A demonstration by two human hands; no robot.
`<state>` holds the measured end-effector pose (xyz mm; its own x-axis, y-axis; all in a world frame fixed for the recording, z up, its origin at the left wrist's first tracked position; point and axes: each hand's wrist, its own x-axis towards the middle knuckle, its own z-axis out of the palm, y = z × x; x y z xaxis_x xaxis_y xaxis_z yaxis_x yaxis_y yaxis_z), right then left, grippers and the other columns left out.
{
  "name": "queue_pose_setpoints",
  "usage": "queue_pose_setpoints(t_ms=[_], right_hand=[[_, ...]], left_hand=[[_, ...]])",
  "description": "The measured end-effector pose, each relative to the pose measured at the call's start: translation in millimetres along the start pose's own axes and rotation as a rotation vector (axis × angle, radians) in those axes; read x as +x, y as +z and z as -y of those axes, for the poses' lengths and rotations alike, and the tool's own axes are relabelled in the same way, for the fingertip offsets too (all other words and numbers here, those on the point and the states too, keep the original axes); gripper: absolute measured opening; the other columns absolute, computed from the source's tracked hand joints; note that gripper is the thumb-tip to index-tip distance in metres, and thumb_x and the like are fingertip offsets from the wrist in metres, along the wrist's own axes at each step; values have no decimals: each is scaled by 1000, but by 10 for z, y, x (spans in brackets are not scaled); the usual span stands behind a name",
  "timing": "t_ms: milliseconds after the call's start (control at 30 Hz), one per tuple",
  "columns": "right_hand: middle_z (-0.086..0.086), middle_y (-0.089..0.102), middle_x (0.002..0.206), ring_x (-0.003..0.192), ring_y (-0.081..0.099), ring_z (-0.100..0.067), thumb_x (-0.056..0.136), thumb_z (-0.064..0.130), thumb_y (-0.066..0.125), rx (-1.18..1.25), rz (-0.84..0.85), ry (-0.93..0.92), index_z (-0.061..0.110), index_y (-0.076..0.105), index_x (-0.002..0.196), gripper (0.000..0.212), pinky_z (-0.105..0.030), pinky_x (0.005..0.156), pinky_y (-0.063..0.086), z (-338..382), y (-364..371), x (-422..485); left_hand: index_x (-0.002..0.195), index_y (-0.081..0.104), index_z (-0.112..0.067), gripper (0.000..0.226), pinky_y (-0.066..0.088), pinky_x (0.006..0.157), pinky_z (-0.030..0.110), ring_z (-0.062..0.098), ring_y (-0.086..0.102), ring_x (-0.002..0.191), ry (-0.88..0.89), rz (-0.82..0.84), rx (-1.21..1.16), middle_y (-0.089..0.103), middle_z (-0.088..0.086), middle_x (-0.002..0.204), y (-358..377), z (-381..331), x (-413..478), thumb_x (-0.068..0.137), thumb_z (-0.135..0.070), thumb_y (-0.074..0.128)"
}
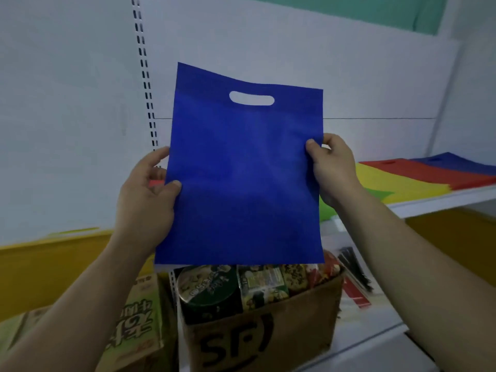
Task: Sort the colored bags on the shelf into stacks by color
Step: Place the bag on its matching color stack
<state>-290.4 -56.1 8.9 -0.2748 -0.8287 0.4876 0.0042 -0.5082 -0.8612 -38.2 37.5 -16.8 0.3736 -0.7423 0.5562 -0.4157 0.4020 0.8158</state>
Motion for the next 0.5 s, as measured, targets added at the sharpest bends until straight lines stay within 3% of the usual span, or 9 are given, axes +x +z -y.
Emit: queue_pose_setpoints(t_ms=[100, 200, 300, 400, 500], right_hand=[[5, 69, 87, 75, 66, -7, 95, 20, 54, -40, -103, -46, 18, 57, 102, 8, -21, 64, 54, 81, -452, -36], [3, 69, 90, 79, 66, -10, 94, 21, 55, -71, -178, -63, 20, 57, 97, 4, -26, 71, 55, 152, -1012, -45], [4, 68, 94, 87, 66, -12, 95, 21, 54, -78, -247, -64, 20, 57, 98, 5, -27, 75, 55, 251, -1652, -48], [8, 66, 88, 81, 64, -9, 95, 19, 54, -79, -340, -63, 21, 57, 94, 4, -21, 69, 53, 366, -2326, -31], [5, 66, 94, 90, 65, -16, 94, 20, 55, -124, -419, -55, 21, 58, 95, 3, -31, 81, 56, 455, -3006, 1]], left_hand=[[130, 47, -38, 46, 44, 61, 28, 3, 56, 75, 11, 64, -53, 54, -11, 85, 316, -120, -157, 93, -11, 51], [132, 42, -40, 49, 45, 62, 27, -6, 59, 72, 16, 151, -129, 58, -13, 88, 704, -305, -367, 94, -11, 50], [137, 38, -41, 54, 50, 64, 29, 4, 63, 85, -16, 274, -226, 61, -12, 95, 1173, -520, -620, 94, -13, 53], [136, 37, -45, 58, 52, 55, 19, 2, 63, 83, -45, 396, -296, 57, -17, 101, 1705, -737, -909, 93, -10, 55], [134, 37, -47, 62, 56, 68, 27, 5, 64, 92, -22, 489, -341, 58, -13, 107, 2260, -940, -1171, 92, -4, 53]])
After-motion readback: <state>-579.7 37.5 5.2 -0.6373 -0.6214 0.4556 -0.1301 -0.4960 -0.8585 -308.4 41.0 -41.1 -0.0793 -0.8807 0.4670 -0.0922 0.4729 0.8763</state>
